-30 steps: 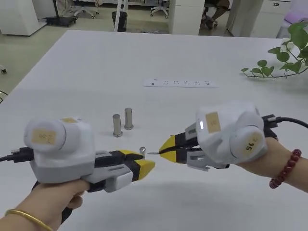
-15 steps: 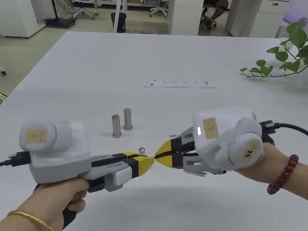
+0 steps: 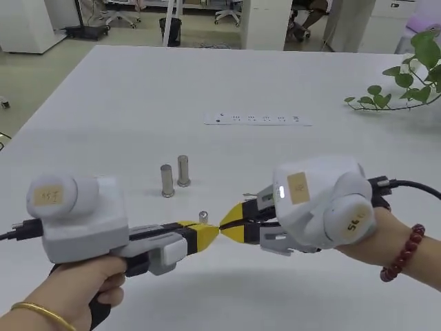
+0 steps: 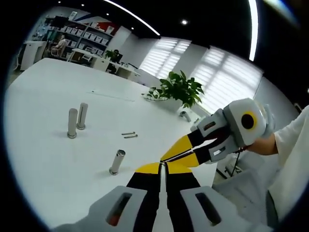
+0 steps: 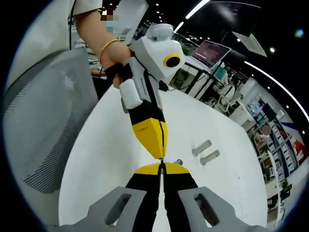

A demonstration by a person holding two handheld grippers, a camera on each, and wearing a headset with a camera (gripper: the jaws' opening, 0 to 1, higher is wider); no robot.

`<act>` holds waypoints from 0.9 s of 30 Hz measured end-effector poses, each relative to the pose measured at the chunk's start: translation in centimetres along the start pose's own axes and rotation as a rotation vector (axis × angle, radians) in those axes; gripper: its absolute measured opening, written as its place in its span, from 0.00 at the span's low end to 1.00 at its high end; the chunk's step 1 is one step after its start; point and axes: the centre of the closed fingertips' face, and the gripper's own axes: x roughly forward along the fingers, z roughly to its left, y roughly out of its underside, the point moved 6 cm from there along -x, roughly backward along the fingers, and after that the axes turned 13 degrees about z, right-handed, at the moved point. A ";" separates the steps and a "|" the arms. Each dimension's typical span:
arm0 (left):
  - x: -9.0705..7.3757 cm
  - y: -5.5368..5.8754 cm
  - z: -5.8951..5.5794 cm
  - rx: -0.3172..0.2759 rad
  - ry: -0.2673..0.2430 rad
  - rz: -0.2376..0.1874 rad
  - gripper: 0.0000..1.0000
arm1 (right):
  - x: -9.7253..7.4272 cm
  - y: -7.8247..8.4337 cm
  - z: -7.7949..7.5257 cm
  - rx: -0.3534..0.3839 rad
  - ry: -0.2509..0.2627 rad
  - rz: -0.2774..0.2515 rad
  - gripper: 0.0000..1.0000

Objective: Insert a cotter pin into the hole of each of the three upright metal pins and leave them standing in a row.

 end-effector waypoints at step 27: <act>0.2 -0.3 0.1 0.019 -0.005 0.009 0.01 | 0.0 0.0 0.2 -0.018 0.014 0.022 0.02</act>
